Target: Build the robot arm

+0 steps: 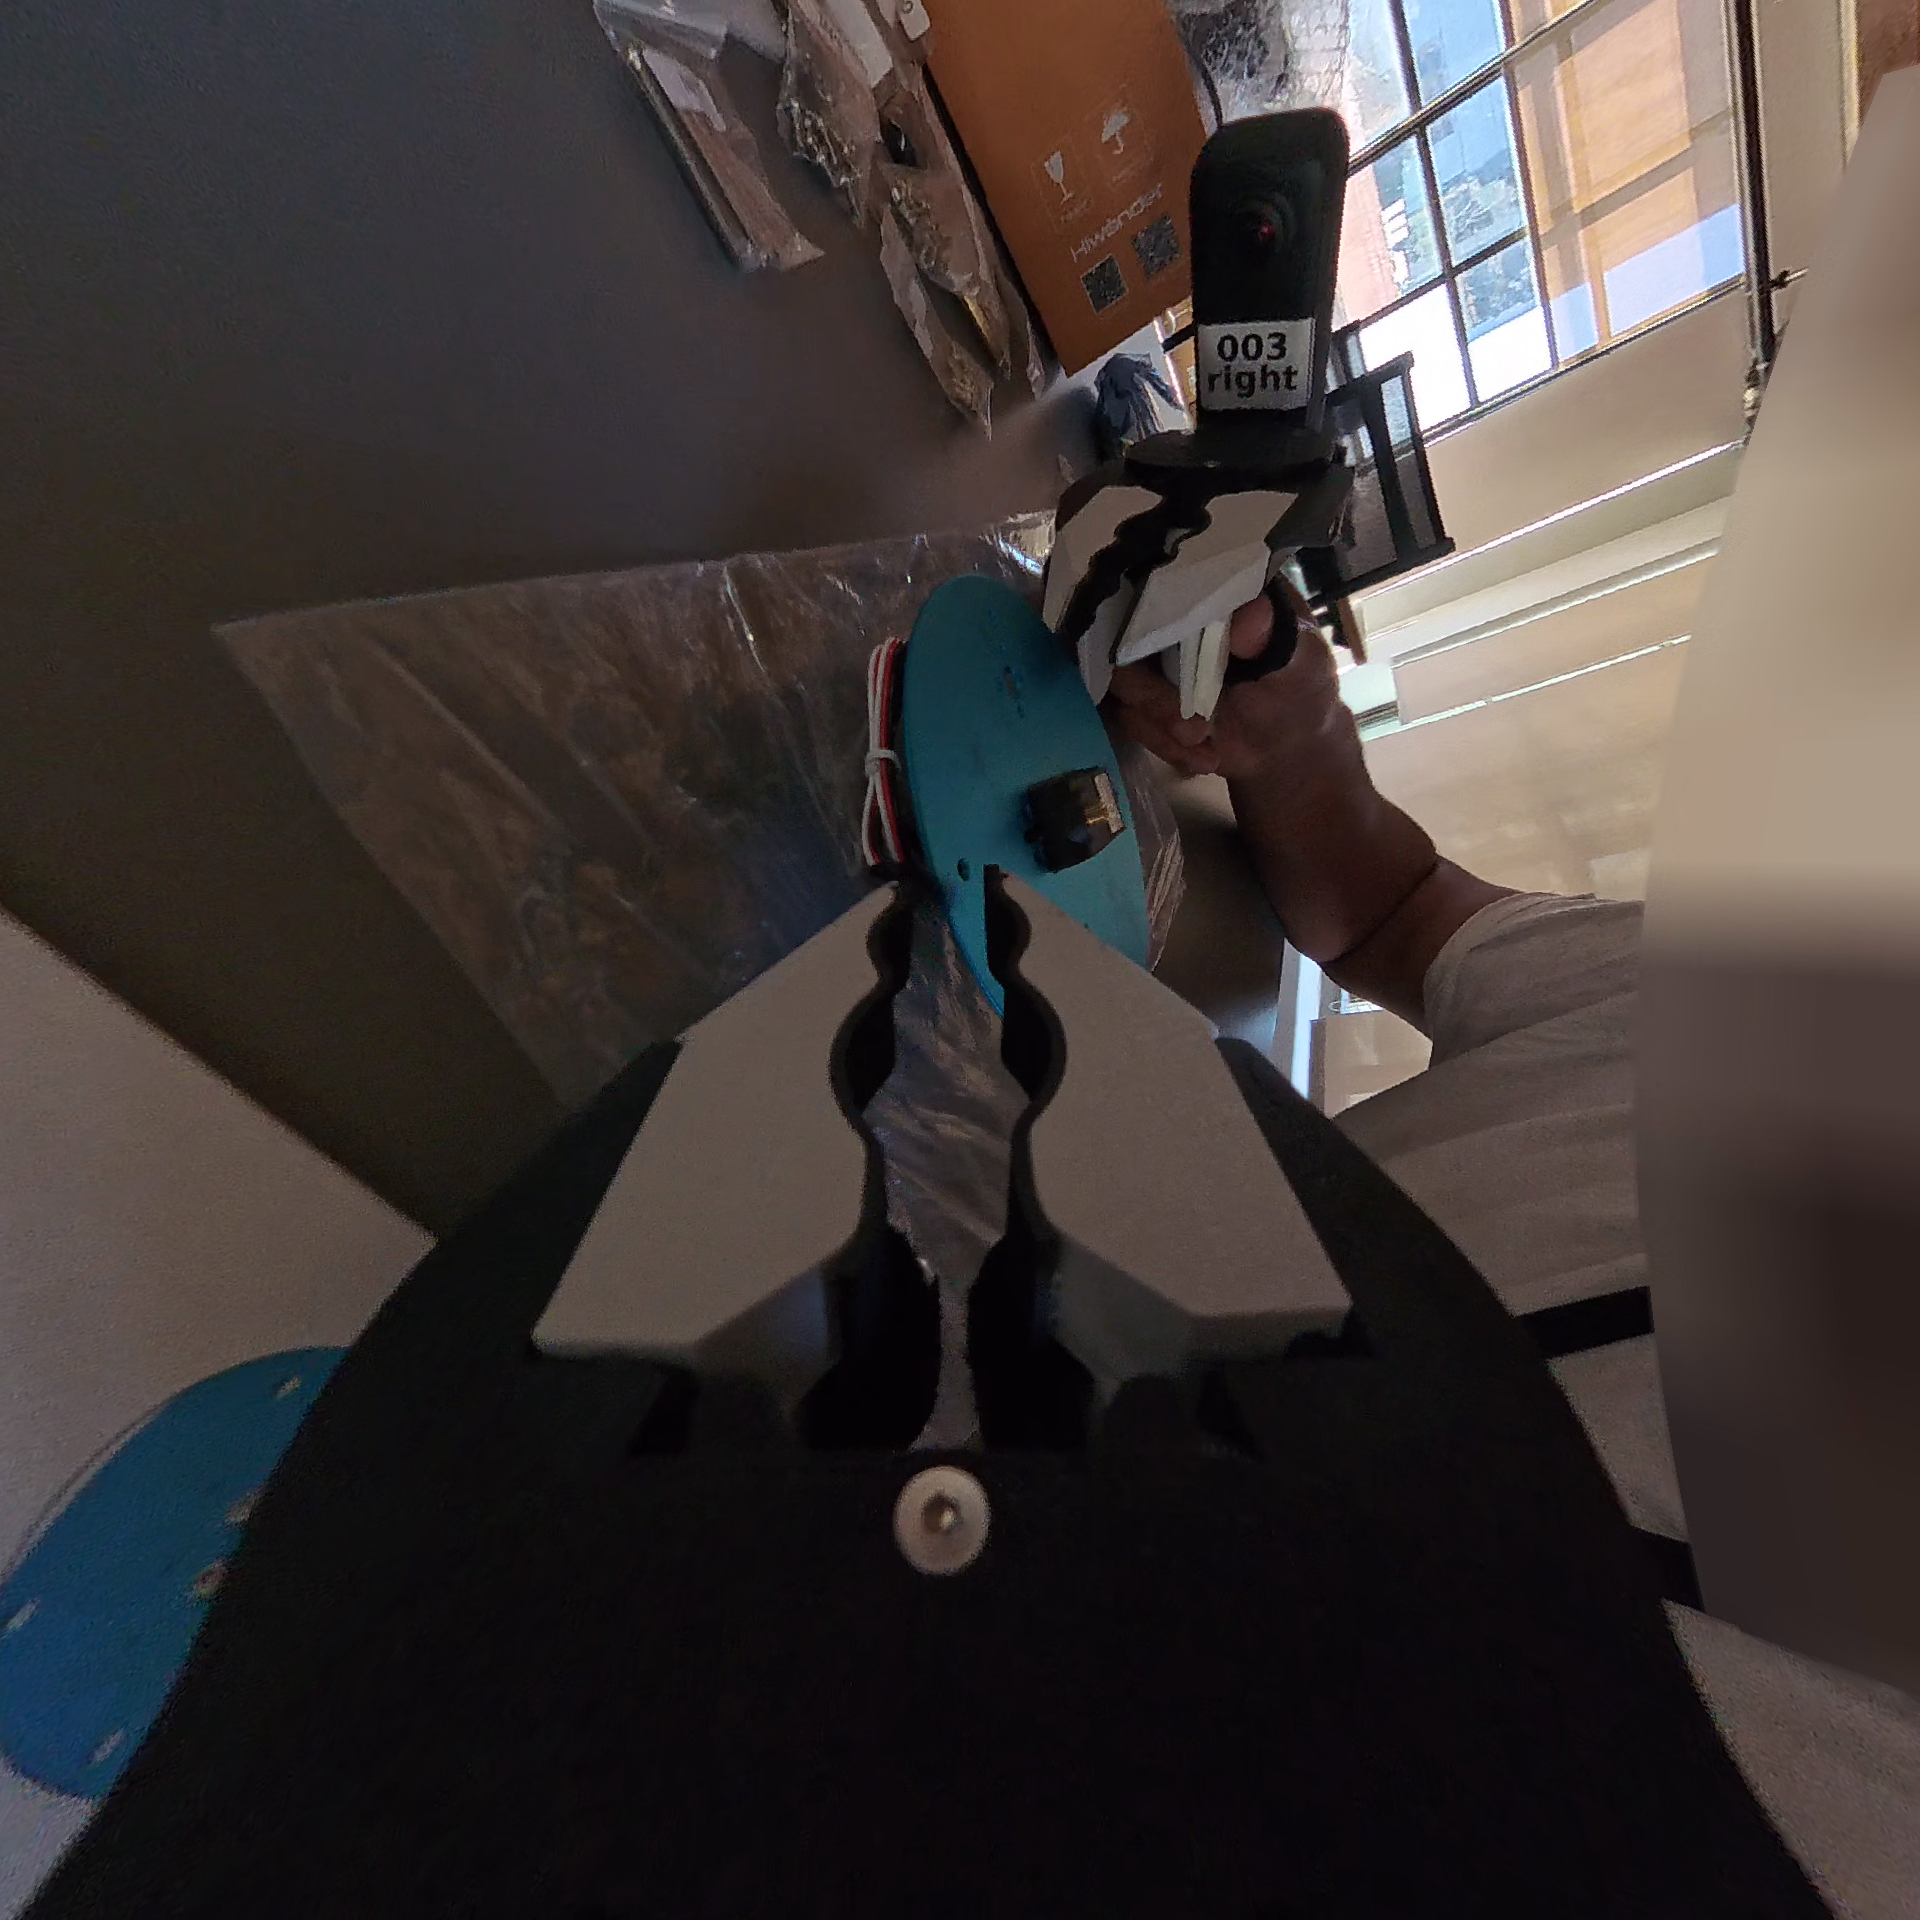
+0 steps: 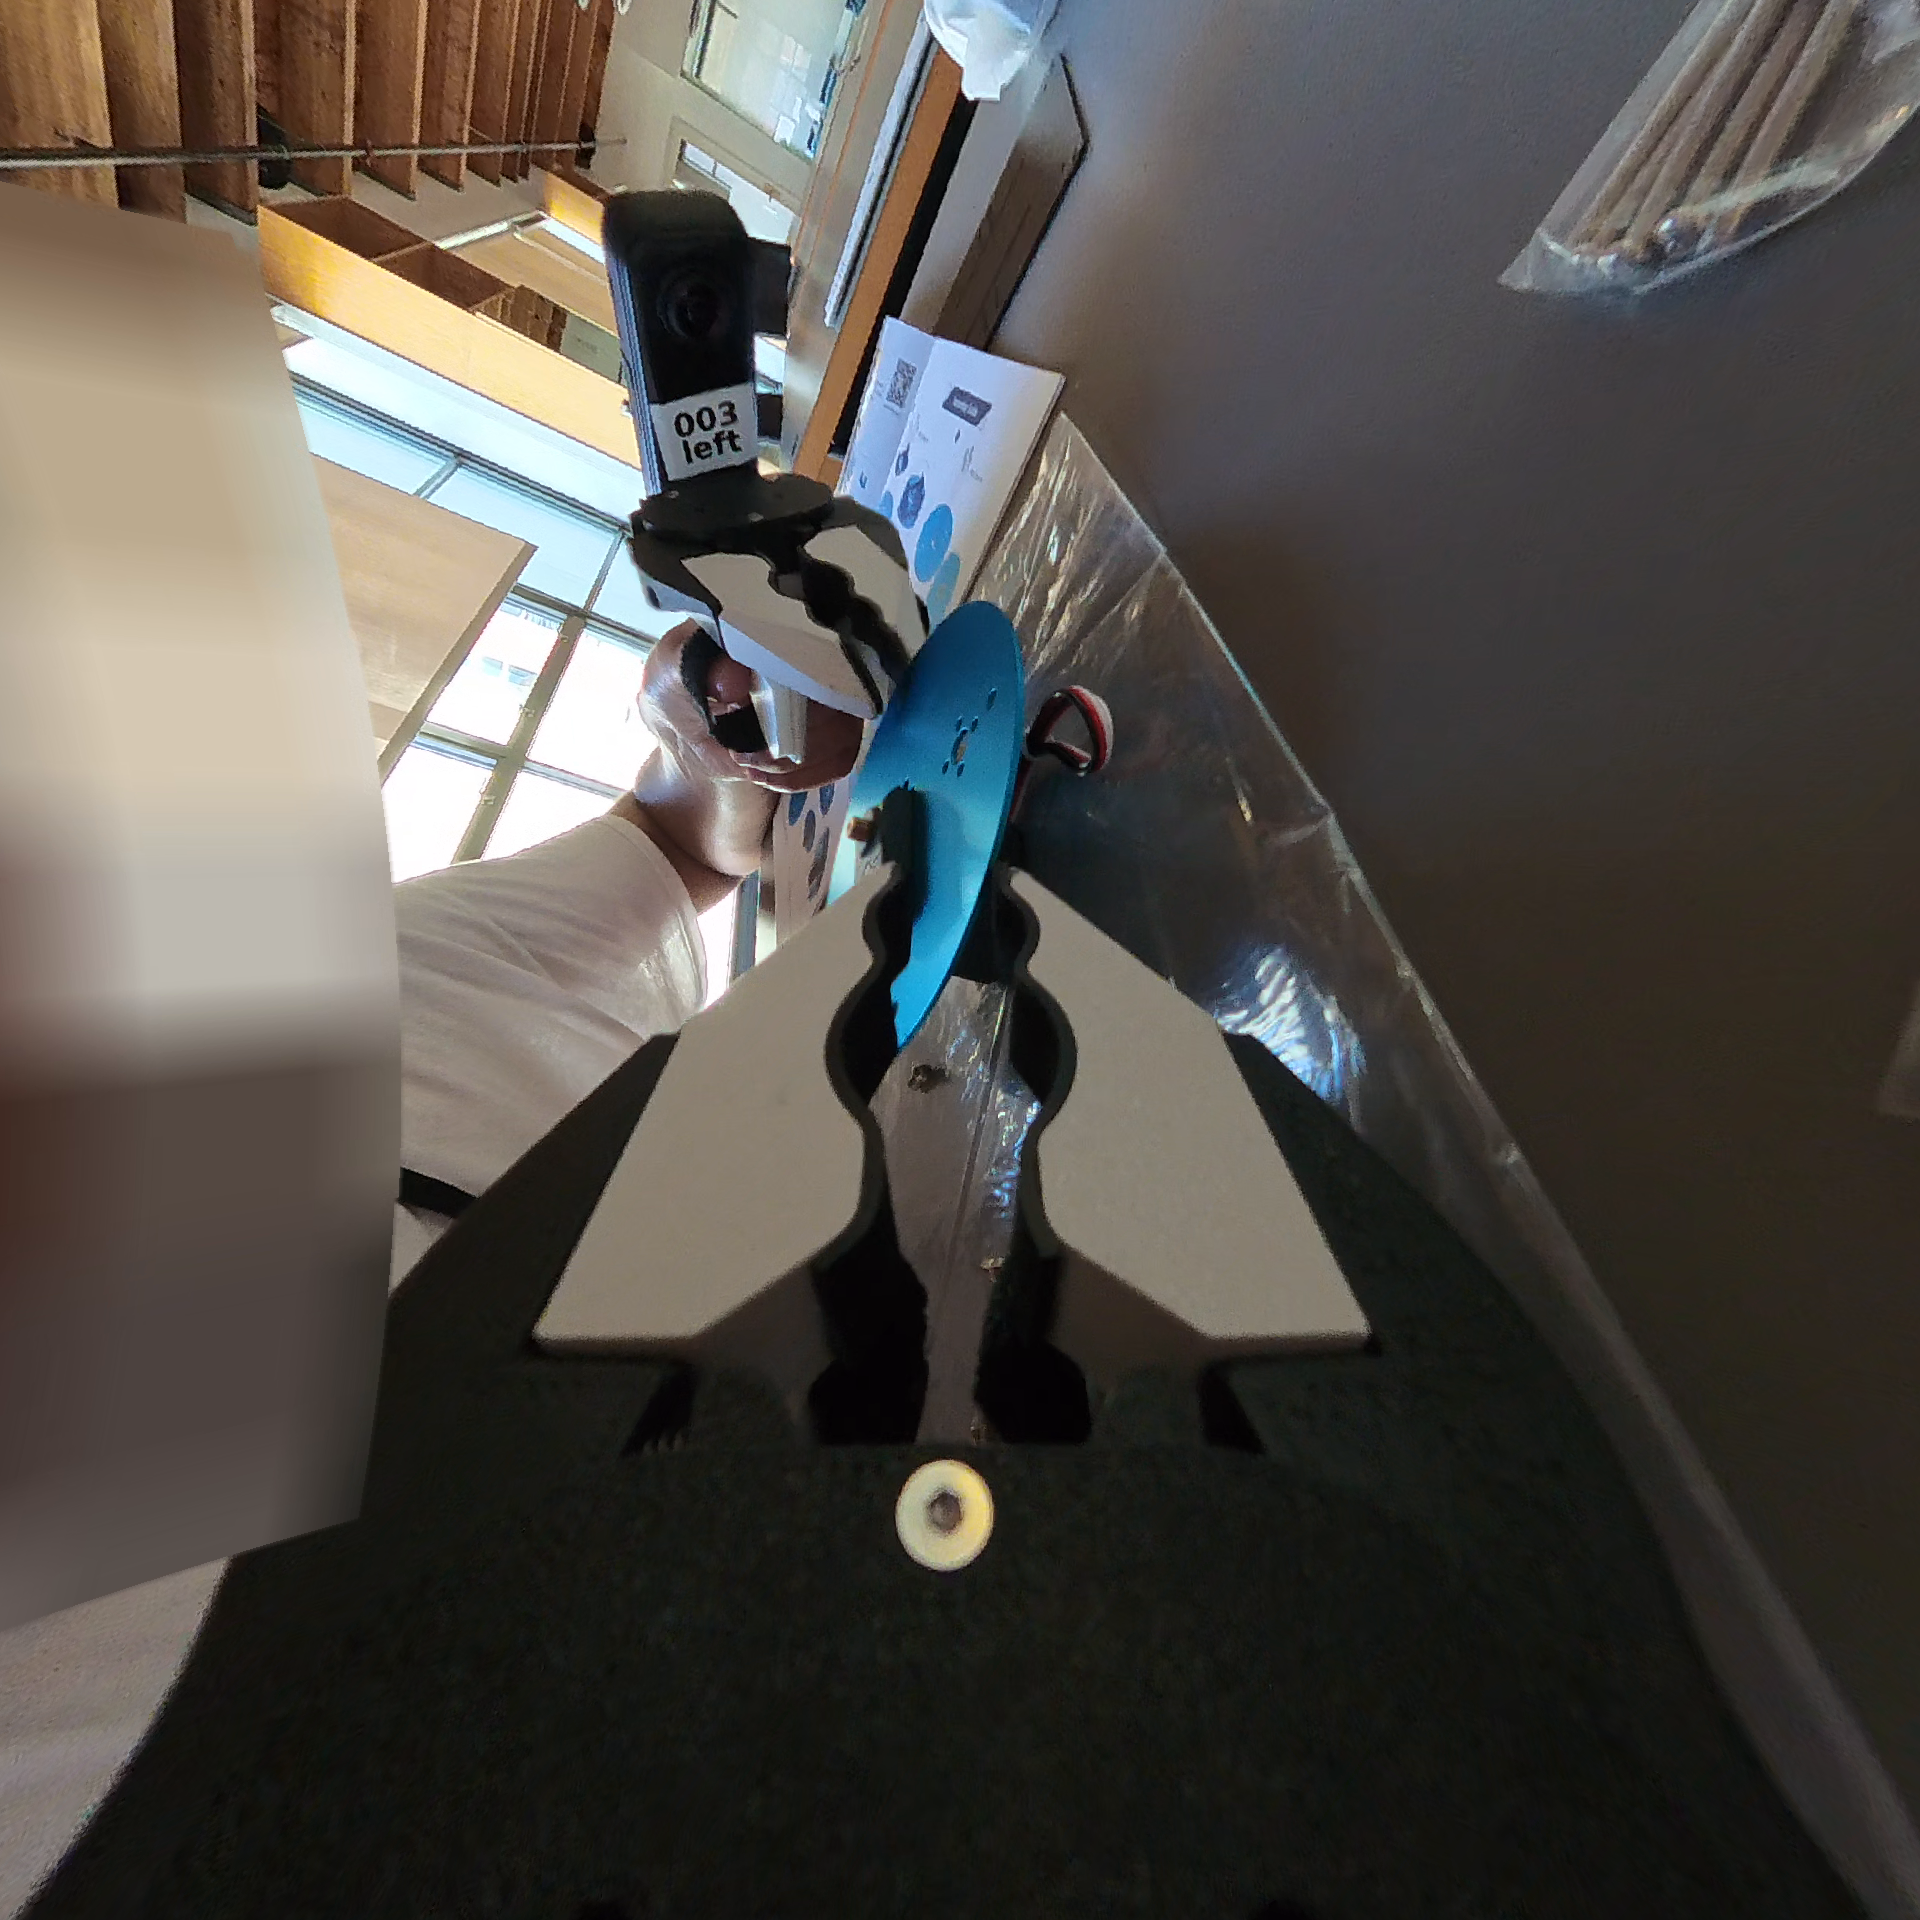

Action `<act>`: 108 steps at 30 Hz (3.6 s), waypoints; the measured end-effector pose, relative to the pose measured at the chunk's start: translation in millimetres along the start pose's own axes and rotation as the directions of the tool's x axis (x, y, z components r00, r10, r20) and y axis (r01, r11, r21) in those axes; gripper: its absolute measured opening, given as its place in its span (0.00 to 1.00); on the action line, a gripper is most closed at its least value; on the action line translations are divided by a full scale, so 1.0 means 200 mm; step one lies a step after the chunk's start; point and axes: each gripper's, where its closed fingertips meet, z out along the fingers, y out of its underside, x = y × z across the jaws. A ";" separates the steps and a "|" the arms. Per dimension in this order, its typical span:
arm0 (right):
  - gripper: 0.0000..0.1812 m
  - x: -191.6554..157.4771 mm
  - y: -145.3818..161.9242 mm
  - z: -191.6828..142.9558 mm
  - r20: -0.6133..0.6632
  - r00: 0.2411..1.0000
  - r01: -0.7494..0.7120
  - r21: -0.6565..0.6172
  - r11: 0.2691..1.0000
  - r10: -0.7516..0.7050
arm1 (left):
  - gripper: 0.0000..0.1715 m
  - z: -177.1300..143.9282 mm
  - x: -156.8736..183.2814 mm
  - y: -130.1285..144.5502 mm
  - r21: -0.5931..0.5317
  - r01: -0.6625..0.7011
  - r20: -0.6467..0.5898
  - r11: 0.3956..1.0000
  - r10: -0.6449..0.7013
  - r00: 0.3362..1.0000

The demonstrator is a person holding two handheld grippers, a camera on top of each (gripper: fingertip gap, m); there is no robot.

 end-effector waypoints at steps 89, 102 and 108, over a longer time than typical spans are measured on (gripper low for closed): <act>0.05 -0.77 0.67 0.32 0.510 0.825 0.395 -0.216 0.893 -0.241 | 0.00 -0.01 0.77 0.65 -0.130 -0.991 0.158 -0.001 0.987 -0.022; 0.05 -0.59 0.49 0.25 0.278 0.848 0.498 -0.125 0.858 -0.451 | 0.00 0.02 0.60 0.54 -0.262 -0.963 0.263 -0.060 0.956 -0.131; 0.06 -0.41 0.36 0.05 0.005 0.771 0.633 -0.126 0.764 -0.637 | 0.00 -0.01 0.48 0.38 -0.421 -0.888 0.262 -0.185 0.912 -0.315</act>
